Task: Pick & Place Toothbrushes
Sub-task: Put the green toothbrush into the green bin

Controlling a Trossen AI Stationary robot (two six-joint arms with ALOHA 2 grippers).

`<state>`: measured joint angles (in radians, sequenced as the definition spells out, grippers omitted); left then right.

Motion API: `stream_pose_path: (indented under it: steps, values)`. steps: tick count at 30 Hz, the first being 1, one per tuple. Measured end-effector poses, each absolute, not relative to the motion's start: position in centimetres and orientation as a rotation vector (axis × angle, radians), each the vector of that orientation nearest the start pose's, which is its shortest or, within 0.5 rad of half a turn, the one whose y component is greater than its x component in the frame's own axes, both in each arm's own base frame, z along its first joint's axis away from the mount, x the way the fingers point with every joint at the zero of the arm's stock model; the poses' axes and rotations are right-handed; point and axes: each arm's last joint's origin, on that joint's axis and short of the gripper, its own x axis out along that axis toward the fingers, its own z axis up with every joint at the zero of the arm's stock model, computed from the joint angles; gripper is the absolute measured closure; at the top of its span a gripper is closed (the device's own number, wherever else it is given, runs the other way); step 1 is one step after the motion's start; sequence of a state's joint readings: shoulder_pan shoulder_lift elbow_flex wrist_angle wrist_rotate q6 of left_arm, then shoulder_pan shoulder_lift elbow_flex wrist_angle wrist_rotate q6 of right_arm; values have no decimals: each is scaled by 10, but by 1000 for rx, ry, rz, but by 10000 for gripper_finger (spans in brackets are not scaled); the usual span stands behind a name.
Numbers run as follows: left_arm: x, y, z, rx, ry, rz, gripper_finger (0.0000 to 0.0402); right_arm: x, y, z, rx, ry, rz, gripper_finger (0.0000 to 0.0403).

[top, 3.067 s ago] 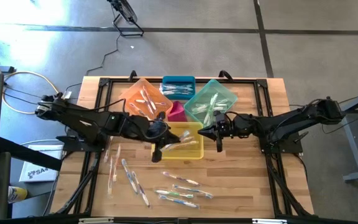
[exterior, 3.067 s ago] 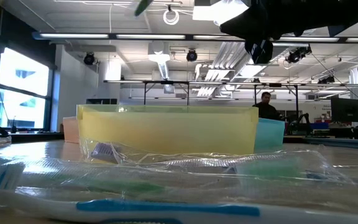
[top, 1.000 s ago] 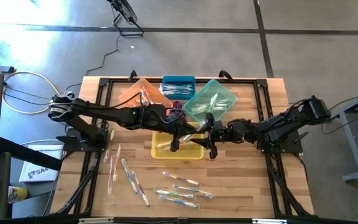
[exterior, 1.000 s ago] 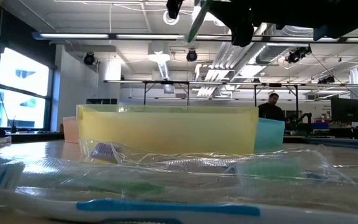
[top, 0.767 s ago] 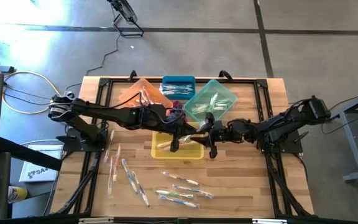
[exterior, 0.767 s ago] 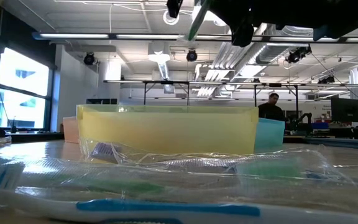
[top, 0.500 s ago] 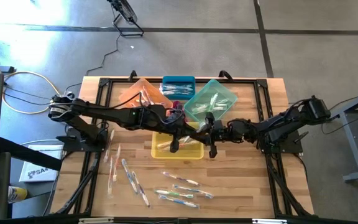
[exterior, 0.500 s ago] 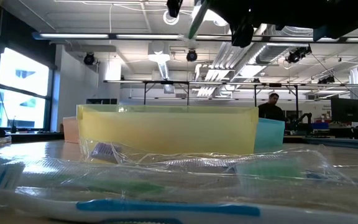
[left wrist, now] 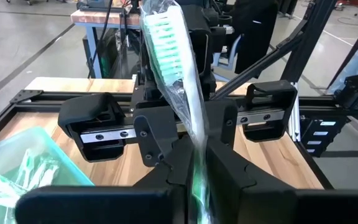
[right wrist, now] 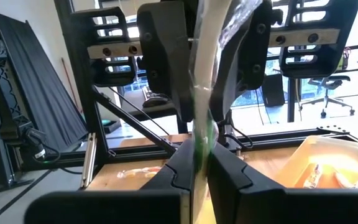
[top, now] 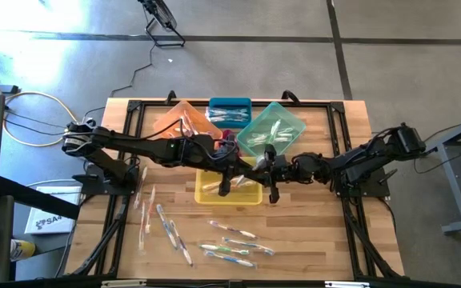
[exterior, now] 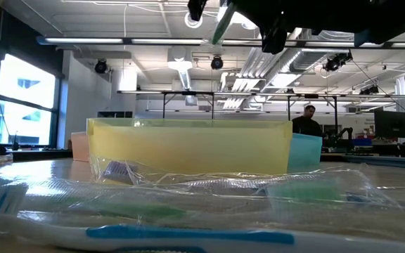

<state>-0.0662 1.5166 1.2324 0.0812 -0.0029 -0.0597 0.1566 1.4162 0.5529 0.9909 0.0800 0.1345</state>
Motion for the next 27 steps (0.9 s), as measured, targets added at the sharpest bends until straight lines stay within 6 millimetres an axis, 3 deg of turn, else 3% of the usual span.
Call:
stream_pose_path:
  steps: [15,27]
  values:
    - [351,-22,333,-72,244,-35,251,277,42,229,149,-121,89,385]
    - [351,-22,333,-72,243,-35,238,277,41,229,149,-113,70,385]
